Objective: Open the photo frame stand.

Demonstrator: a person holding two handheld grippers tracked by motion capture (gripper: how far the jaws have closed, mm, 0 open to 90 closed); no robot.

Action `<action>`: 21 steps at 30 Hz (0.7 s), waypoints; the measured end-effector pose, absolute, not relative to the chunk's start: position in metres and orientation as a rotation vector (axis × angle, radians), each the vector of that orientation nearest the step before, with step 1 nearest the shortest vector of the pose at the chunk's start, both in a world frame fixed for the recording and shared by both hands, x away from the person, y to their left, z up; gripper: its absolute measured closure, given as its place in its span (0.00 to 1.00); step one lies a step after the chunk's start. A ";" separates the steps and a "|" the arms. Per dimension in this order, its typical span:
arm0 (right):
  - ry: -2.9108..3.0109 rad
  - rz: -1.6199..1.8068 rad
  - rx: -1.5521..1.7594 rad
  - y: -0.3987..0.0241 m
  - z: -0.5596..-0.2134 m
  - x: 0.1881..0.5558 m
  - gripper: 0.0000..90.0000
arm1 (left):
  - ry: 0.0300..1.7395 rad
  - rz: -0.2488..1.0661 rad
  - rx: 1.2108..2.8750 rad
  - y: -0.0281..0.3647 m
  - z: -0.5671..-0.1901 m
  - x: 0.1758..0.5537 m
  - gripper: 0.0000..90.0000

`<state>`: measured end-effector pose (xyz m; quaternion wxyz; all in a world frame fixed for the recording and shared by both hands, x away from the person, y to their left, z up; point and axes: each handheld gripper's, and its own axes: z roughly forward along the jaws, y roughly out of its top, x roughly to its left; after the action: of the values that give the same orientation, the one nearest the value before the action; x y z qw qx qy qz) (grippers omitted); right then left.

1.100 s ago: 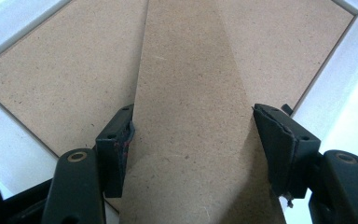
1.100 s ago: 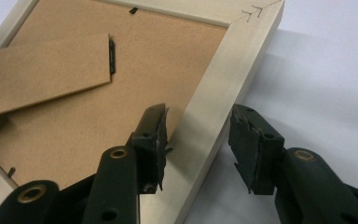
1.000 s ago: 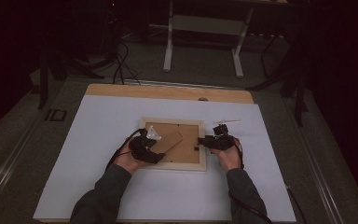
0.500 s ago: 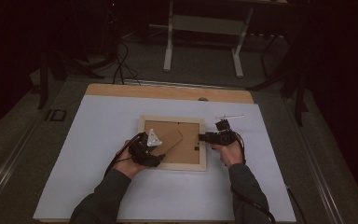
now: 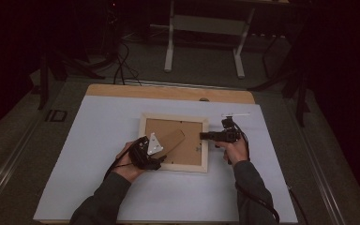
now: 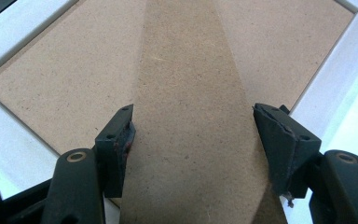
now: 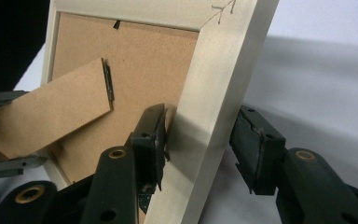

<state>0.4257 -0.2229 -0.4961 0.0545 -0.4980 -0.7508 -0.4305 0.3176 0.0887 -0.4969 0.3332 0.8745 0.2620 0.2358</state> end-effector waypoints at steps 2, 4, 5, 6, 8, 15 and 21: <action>-2.278 -1.318 -1.518 -0.224 -0.495 0.425 0.64 | 0.684 0.614 2.277 0.090 -0.497 0.318 0.41; -2.277 -1.325 -1.520 -0.224 -0.494 0.423 0.64 | 0.680 0.613 2.275 0.090 -0.498 0.318 0.41; -2.280 -1.326 -1.522 -0.224 -0.493 0.423 0.64 | 0.680 0.608 2.270 0.091 -0.498 0.318 0.41; -2.281 -1.331 -1.522 -0.224 -0.493 0.423 0.64 | 0.682 0.608 2.273 0.091 -0.498 0.318 0.41; -2.282 -1.337 -1.519 -0.224 -0.492 0.422 0.65 | 0.687 0.603 2.270 0.091 -0.499 0.318 0.41; -2.268 -1.355 -1.526 -0.223 -0.492 0.421 0.66 | 0.701 0.578 2.271 0.093 -0.502 0.320 0.40; -2.257 -1.370 -1.535 -0.223 -0.492 0.420 0.66 | 0.694 0.573 2.274 0.093 -0.502 0.320 0.37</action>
<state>0.4202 -0.2228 -0.4916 0.0441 -0.5021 -0.7383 -0.4481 0.3203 0.0933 -0.5020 0.3409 0.8741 0.2669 0.2201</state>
